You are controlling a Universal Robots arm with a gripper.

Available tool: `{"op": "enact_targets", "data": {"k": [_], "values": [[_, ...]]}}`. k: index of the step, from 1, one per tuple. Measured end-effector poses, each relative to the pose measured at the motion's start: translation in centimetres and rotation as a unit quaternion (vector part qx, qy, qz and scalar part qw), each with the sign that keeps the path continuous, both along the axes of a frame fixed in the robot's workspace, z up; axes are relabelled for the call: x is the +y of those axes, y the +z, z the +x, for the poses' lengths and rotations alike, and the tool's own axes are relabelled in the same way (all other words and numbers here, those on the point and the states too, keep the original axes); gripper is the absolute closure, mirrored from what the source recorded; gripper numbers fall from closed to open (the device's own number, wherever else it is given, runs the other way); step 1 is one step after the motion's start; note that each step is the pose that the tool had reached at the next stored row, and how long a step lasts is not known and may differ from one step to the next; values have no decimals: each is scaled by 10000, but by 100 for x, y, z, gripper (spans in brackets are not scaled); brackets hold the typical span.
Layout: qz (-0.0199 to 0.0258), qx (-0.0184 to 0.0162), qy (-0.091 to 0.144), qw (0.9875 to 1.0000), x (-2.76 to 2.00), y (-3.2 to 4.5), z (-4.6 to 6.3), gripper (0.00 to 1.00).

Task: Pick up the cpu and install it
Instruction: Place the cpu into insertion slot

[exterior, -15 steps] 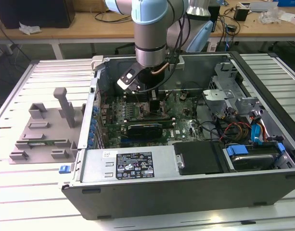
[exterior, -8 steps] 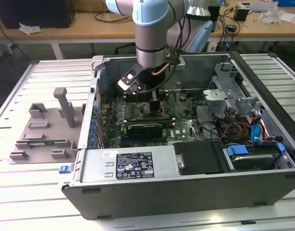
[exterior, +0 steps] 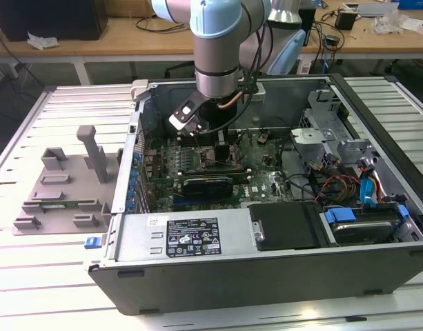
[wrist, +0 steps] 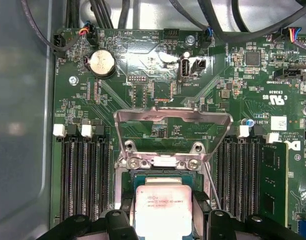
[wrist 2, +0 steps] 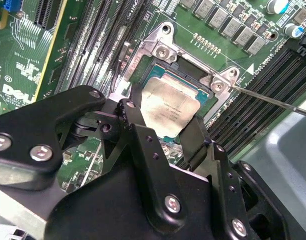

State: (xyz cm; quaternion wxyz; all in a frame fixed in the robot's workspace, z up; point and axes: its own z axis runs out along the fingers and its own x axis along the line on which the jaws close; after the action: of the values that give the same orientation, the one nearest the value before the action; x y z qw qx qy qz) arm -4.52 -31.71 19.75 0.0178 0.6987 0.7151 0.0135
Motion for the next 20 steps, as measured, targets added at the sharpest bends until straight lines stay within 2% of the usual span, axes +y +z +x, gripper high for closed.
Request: {"op": "enact_targets", "data": {"k": [20], "values": [[-1,1,-95,10000,0,-8,1,46]]}}
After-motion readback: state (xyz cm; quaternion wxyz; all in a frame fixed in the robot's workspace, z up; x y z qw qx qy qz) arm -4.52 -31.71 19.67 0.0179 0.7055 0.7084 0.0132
